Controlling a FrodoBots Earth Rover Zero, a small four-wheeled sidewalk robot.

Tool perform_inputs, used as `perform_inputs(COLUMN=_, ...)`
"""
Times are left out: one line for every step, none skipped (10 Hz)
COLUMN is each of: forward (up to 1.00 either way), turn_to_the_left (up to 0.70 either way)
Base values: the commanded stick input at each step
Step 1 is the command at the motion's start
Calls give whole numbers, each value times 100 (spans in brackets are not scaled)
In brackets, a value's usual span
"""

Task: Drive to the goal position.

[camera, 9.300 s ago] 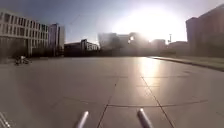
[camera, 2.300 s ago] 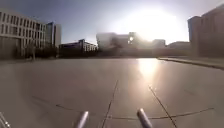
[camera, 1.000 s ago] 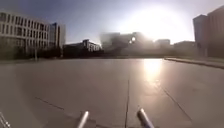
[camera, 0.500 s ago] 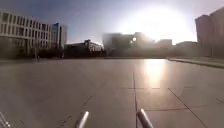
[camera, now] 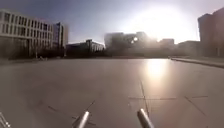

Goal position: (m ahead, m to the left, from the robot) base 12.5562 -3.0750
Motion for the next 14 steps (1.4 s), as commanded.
perform_inputs(forward=100, turn_to_the_left=-27)
perform_inputs(forward=100, turn_to_the_left=-27)
perform_inputs(forward=100, turn_to_the_left=-27)
perform_inputs(forward=100, turn_to_the_left=-27)
perform_inputs(forward=100, turn_to_the_left=-27)
perform_inputs(forward=100, turn_to_the_left=-27)
perform_inputs(forward=100, turn_to_the_left=-27)
perform_inputs(forward=100, turn_to_the_left=-27)
perform_inputs(forward=100, turn_to_the_left=-27)
perform_inputs(forward=100, turn_to_the_left=-27)
perform_inputs(forward=100, turn_to_the_left=-27)
perform_inputs(forward=100, turn_to_the_left=-27)
perform_inputs(forward=100, turn_to_the_left=-27)
perform_inputs(forward=100, turn_to_the_left=-27)
